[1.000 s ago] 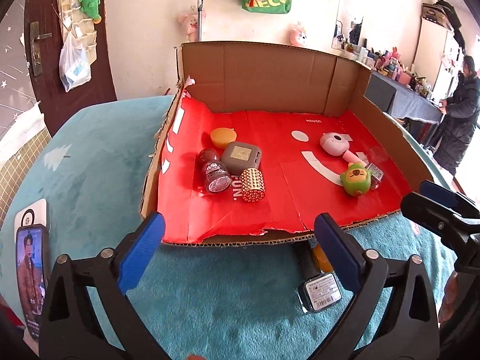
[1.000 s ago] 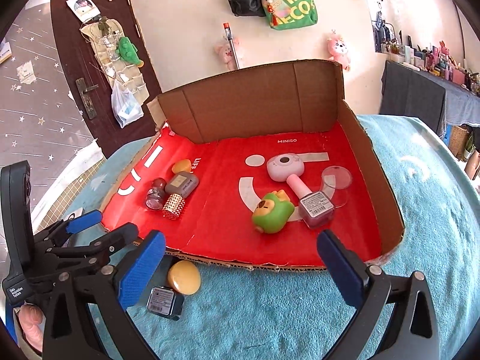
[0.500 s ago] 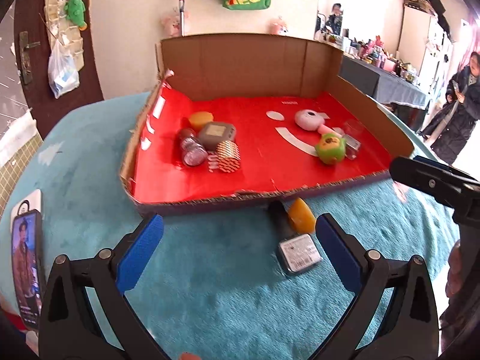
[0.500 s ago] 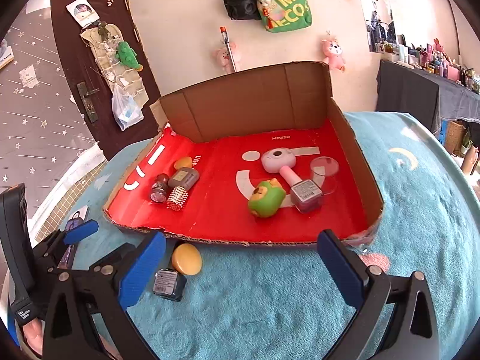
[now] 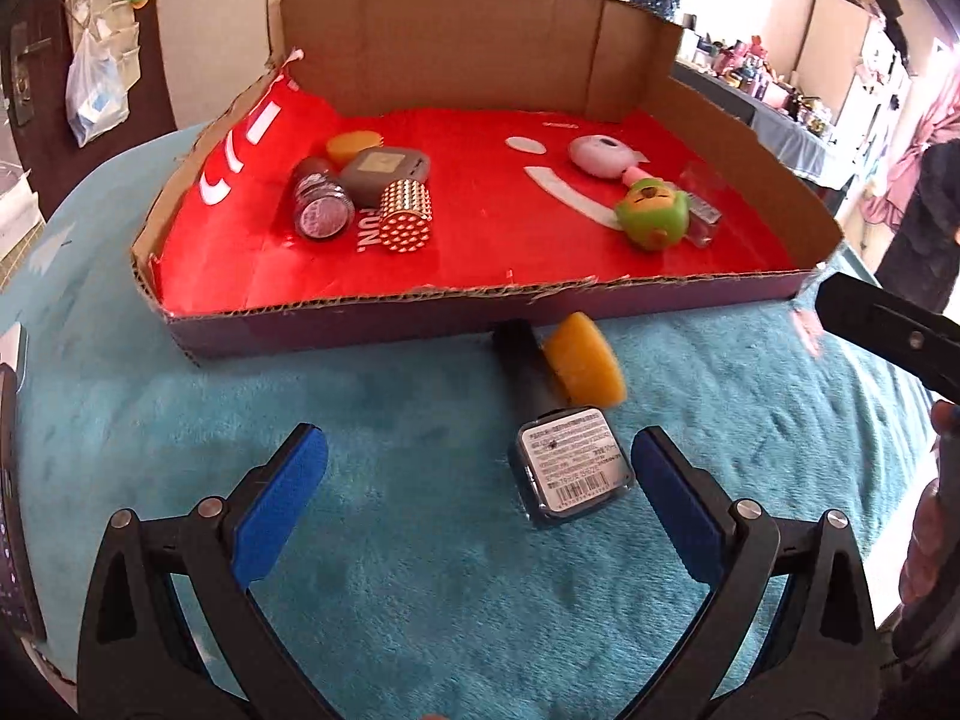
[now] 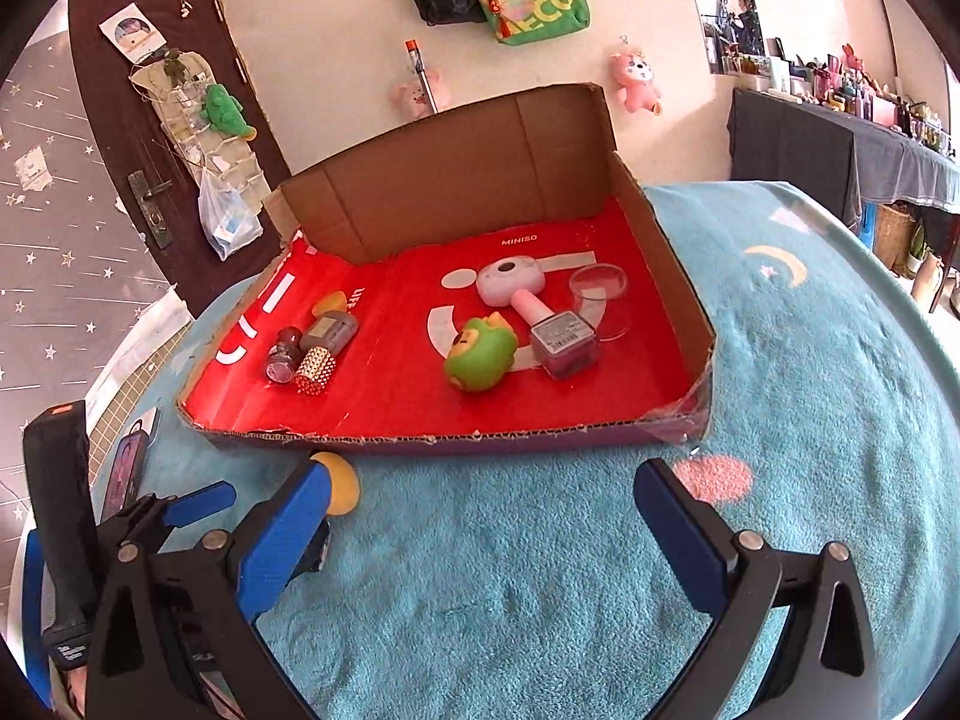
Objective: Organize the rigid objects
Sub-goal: 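Move both grippers back out toward the black bottle and yellow sponge, then grasp the black-capped polish bottle with the left gripper while the right grasps the yellow sponge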
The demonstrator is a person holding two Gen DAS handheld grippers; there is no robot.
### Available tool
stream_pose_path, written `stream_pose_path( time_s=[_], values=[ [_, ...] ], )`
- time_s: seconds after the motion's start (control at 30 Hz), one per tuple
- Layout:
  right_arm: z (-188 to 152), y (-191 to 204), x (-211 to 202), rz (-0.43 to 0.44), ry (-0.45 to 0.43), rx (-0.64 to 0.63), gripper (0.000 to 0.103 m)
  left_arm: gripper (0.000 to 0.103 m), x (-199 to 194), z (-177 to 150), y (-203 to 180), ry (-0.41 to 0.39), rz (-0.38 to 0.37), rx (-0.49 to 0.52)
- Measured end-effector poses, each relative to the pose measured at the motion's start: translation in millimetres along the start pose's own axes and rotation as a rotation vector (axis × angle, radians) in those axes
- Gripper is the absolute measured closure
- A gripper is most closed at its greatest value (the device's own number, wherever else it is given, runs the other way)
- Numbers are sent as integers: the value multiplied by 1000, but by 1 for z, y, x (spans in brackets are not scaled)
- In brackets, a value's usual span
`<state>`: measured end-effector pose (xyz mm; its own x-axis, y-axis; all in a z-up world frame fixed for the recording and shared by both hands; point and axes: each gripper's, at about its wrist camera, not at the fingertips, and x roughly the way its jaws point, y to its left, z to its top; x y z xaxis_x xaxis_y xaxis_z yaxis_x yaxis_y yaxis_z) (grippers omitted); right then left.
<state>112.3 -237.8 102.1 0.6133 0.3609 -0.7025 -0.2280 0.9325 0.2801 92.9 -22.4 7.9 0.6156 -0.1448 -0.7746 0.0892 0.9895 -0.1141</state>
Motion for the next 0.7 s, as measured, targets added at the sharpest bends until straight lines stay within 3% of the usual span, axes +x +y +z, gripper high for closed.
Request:
stream_pose_path(
  time_s=[0.1, 0.2, 0.43, 0.53, 0.7],
  values=[
    [-2, 2, 5, 11, 15, 2, 0, 0, 1, -1, 7, -1, -4, -15],
    [-4, 5, 12, 27, 31, 7, 0, 0, -1, -3, 12, -20, 61, 6],
    [-9, 22, 37, 78, 92, 5, 0, 0, -4, -7, 39, -25, 132, -21],
    [-10, 30, 49, 113, 124, 11, 0, 0, -4, -9, 49, -22, 99, -47],
    [-8, 39, 66, 160, 169, 27, 14, 1, -8, -7, 45, -45, 57, -11]
  ],
)
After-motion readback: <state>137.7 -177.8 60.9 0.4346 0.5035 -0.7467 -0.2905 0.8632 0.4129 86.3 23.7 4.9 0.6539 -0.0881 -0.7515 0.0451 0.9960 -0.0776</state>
